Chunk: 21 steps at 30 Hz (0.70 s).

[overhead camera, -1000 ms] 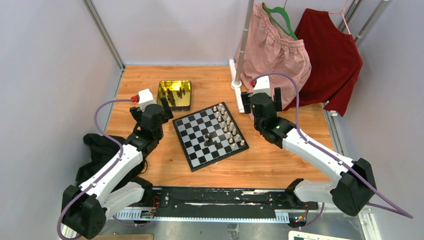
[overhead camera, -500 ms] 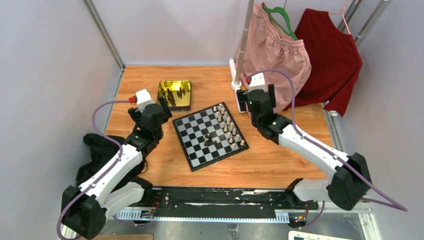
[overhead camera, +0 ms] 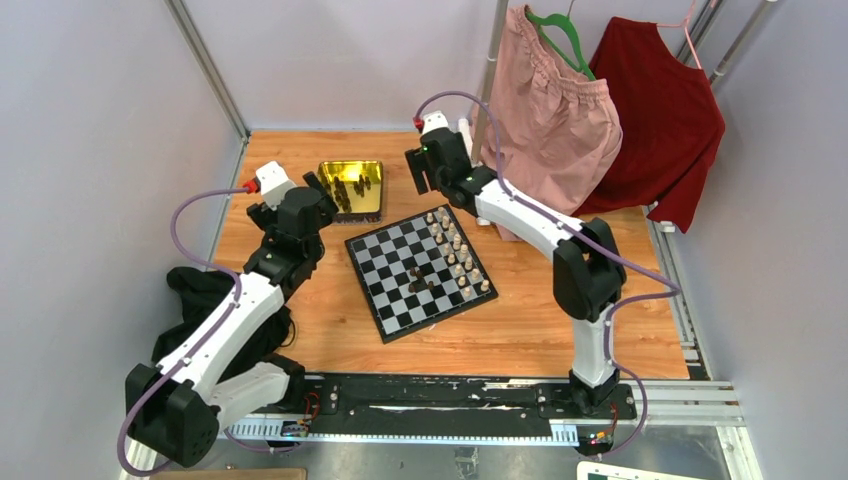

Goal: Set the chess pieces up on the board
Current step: Pick up the storage box at the center of the board.

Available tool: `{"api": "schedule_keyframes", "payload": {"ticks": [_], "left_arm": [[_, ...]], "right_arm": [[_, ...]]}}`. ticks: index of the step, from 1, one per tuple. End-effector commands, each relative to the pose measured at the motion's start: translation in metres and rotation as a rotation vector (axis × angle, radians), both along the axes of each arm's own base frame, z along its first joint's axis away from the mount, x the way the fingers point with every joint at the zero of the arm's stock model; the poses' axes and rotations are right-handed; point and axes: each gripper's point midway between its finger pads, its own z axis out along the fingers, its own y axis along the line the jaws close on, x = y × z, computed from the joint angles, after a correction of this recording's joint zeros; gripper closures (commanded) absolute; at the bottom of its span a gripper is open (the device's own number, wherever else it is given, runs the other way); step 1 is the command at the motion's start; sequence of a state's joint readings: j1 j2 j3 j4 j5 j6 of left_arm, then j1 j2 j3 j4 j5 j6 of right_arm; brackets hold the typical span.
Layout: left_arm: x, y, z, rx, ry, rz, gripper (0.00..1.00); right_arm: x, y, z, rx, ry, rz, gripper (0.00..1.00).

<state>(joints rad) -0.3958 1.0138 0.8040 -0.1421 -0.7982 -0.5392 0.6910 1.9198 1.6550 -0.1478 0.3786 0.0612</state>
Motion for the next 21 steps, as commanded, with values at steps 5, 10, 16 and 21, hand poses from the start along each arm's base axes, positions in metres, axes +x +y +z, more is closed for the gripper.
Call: {"api": "schedule_keyframes", "payload": {"ticks": [5,10,16,21], "left_arm": [[0.009,0.018,-0.021,-0.074,0.009,0.079,0.0],[0.013,0.022,-0.029,-0.078,0.02,0.094,0.0],[0.016,0.024,-0.034,-0.085,0.02,0.096,0.0],[0.017,0.024,-0.04,-0.093,0.021,0.092,0.0]], "right_arm": [[0.013,0.052,-0.024,0.06,0.13,0.154,0.21],[0.012,0.085,-0.038,0.108,0.181,0.25,0.22],[0.007,0.114,-0.054,0.177,0.237,0.319,0.22],[0.007,0.137,-0.064,0.213,0.264,0.35,0.22]]}}
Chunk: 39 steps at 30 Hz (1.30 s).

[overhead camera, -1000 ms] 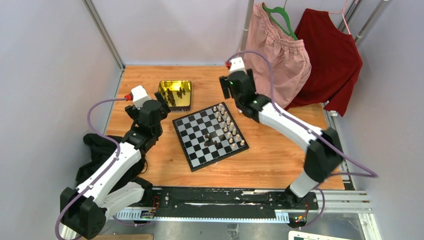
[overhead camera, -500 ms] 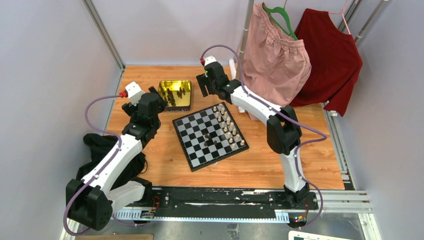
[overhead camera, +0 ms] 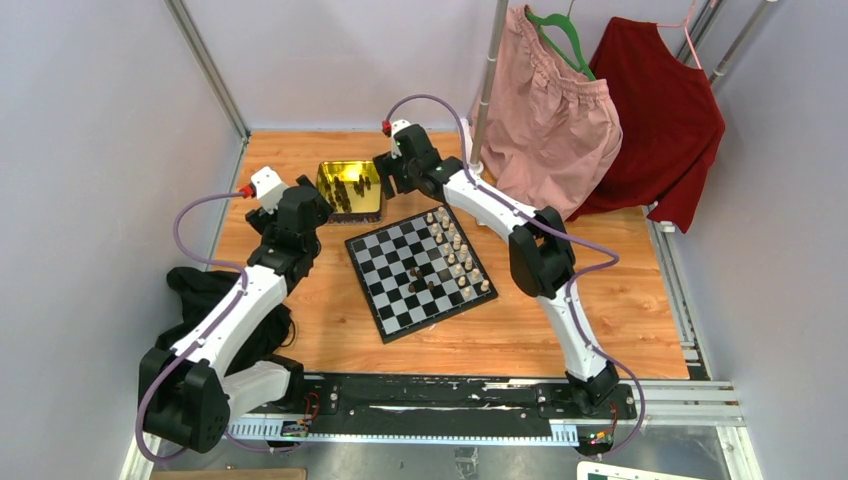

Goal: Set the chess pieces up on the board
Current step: Pick up the storage box at the center of the board.

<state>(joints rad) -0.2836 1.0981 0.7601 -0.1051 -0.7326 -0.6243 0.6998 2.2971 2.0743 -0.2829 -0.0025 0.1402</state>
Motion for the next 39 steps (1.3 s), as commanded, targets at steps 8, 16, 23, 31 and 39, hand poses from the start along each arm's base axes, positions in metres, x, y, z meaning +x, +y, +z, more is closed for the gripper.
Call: {"api": "schedule_keyframes", "payload": {"ticks": [8,16,23,31,39], "left_arm": [[0.003,0.005,0.0,-0.032,-0.055,0.018,0.0],[0.002,0.005,-0.011,-0.063,-0.075,0.026,0.0],[0.002,0.003,-0.017,-0.098,-0.101,0.035,0.0],[0.003,0.006,-0.025,-0.088,-0.095,0.054,0.0],[0.007,0.005,-0.031,-0.091,-0.085,0.059,0.0]], "right_arm": [[-0.005,0.053,-0.02,0.06,0.055,0.058,0.22],[0.003,0.052,-0.049,0.02,0.076,0.016,0.25],[0.009,0.052,-0.071,-0.01,0.089,0.007,0.31],[0.02,0.044,-0.087,-0.071,0.063,-0.037,0.42],[0.027,0.032,-0.086,-0.099,0.046,-0.072,0.6]]}}
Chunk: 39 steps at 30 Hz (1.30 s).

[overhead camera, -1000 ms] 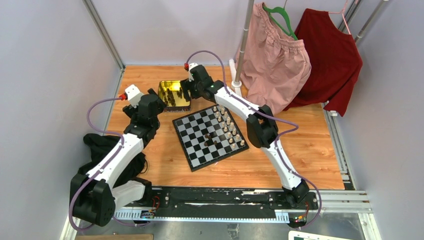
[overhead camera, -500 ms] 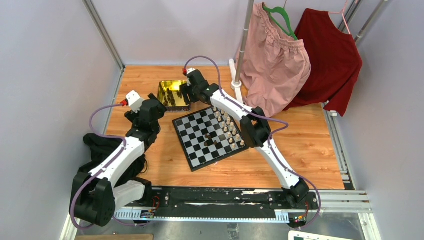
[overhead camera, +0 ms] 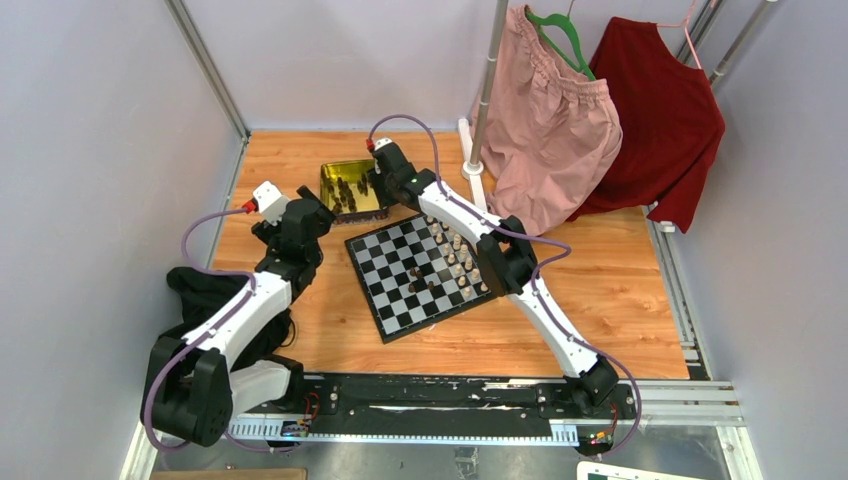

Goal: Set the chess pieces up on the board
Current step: Pick up the storage box at the center of the board.

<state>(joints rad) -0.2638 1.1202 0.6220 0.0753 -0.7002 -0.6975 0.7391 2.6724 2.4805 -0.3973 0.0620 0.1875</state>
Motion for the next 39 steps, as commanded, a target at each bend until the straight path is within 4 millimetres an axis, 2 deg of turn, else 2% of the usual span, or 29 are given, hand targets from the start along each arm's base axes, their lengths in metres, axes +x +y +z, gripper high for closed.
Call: {"api": "schedule_keyframes", "payload": {"ticks": [1,6,16,26,32,38,39], "left_arm": [[0.004,0.006,0.002,-0.011,-0.033,0.046,0.0],[0.003,0.008,0.003,-0.005,-0.031,0.054,0.0],[-0.003,0.014,0.005,0.018,-0.015,0.077,0.0],[-0.007,0.02,0.013,0.052,0.0,0.094,0.0],[-0.011,0.021,0.019,0.047,-0.005,0.095,0.0],[-0.017,0.02,0.019,0.044,0.012,0.086,0.0],[-0.016,0.02,0.018,0.043,0.016,0.083,0.0]], "right_arm": [[0.006,-0.012,0.001,-0.046,-0.017,-0.034,0.62],[0.012,-0.019,0.014,-0.041,-0.036,-0.051,0.7],[0.022,-0.025,0.045,-0.002,-0.083,-0.078,1.0],[0.035,-0.027,0.094,0.091,-0.146,-0.089,1.0],[0.035,-0.034,0.139,0.122,-0.21,-0.093,1.0],[0.019,-0.067,0.177,0.08,-0.242,-0.115,1.0],[0.013,-0.078,0.192,0.079,-0.256,-0.124,1.0]]}}
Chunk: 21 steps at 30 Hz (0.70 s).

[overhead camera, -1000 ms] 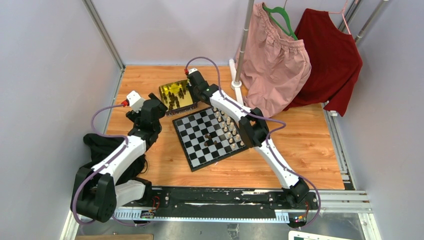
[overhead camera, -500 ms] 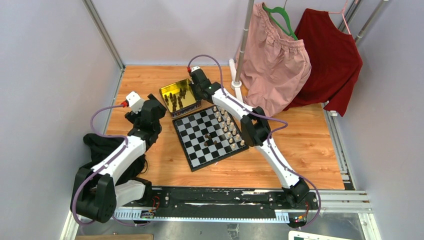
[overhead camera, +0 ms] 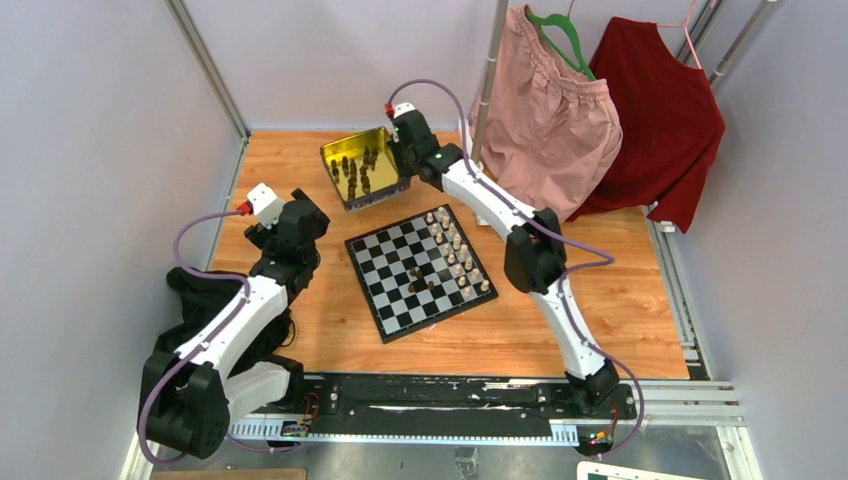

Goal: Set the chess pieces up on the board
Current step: Pick up the storage box at the center of the board, then place the storage box at the center of the board.

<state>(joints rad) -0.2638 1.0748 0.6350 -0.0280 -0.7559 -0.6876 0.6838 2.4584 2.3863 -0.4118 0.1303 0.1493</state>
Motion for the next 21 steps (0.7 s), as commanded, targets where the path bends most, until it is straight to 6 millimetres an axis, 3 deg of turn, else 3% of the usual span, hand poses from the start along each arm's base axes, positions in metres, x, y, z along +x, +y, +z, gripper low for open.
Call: {"api": "schedule_keyframes", "payload": {"ticks": [1,5,10,13,17,21], "left_arm": [[-0.001,0.006,0.014,0.0,-0.02,0.032,0.0],[-0.001,0.002,0.008,-0.012,0.006,0.009,0.0],[-0.007,-0.002,0.004,-0.029,0.014,-0.02,0.0],[-0.012,-0.005,0.002,-0.039,0.012,-0.041,0.0],[-0.015,-0.009,0.004,-0.052,-0.003,-0.072,0.0],[-0.014,-0.014,0.008,-0.05,-0.016,-0.099,0.0]], "right_arm": [[-0.012,-0.038,0.098,0.049,-0.131,-0.041,1.0],[-0.046,-0.085,0.116,0.002,-0.132,-0.082,1.0],[-0.106,-0.15,0.13,-0.048,-0.124,-0.151,1.0],[-0.147,-0.191,0.129,-0.074,-0.099,-0.217,1.0],[-0.2,-0.244,0.112,-0.105,-0.053,-0.319,1.0],[-0.241,-0.296,0.101,-0.15,-0.035,-0.452,1.0]]}}
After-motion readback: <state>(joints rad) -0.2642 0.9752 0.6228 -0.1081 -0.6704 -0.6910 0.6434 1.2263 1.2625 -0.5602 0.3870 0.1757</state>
